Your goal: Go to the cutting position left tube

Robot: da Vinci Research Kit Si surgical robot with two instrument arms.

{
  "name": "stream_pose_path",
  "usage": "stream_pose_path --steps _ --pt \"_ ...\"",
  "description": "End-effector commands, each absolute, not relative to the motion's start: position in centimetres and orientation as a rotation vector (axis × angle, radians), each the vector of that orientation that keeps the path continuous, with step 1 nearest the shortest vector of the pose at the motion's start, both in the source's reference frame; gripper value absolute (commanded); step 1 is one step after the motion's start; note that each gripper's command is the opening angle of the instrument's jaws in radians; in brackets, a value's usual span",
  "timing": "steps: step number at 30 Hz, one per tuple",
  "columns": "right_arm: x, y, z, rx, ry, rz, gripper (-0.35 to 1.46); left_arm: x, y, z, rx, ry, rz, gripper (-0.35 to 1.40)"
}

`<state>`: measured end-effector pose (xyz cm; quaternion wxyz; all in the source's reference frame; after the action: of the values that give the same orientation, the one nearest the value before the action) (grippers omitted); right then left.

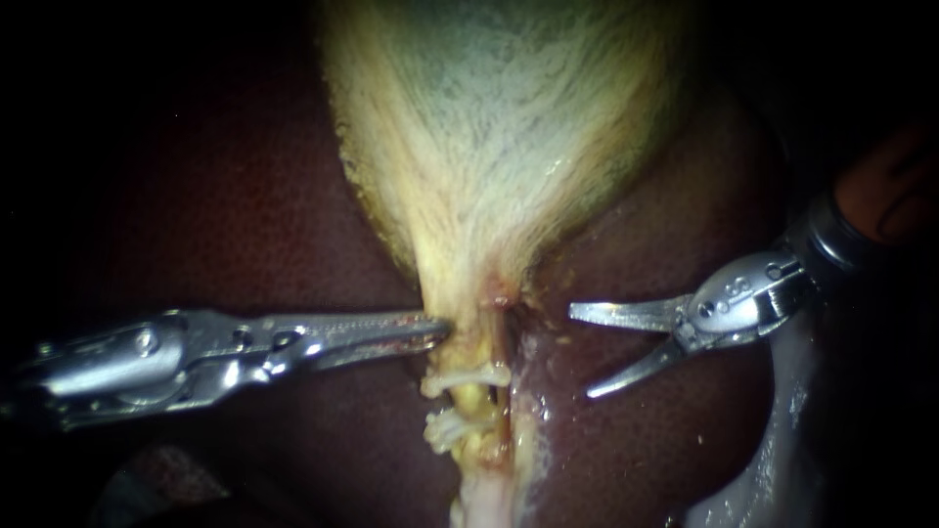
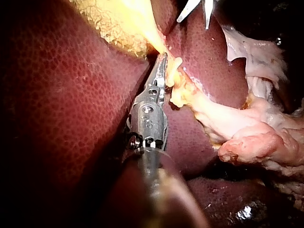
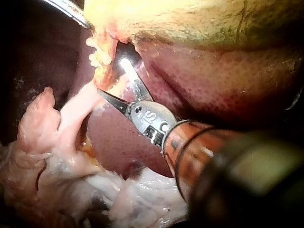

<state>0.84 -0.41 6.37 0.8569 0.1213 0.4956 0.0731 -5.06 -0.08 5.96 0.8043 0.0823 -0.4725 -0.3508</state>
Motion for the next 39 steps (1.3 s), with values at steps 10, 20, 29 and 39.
stream_pose_path --steps 10,20,29,39 --pt "1.02 -0.76 6.46 0.568 1.041 0.382 1.43 -4.86 -0.02 5.84 0.185 -1.013 -0.751 -0.35" --pt "1.58 -1.26 6.77 0.77 0.981 0.433 1.36 -4.64 0.07 5.67 0.178 -1.002 -0.763 -0.35" --pt "1.86 -1.49 7.02 0.824 0.923 0.406 1.31 -4.63 0.05 5.59 0.178 -1.004 -0.765 -0.35" --pt "1.73 -1.39 7.21 0.774 0.852 0.412 1.28 -4.63 0.03 5.56 0.177 -1.004 -0.766 -0.35"
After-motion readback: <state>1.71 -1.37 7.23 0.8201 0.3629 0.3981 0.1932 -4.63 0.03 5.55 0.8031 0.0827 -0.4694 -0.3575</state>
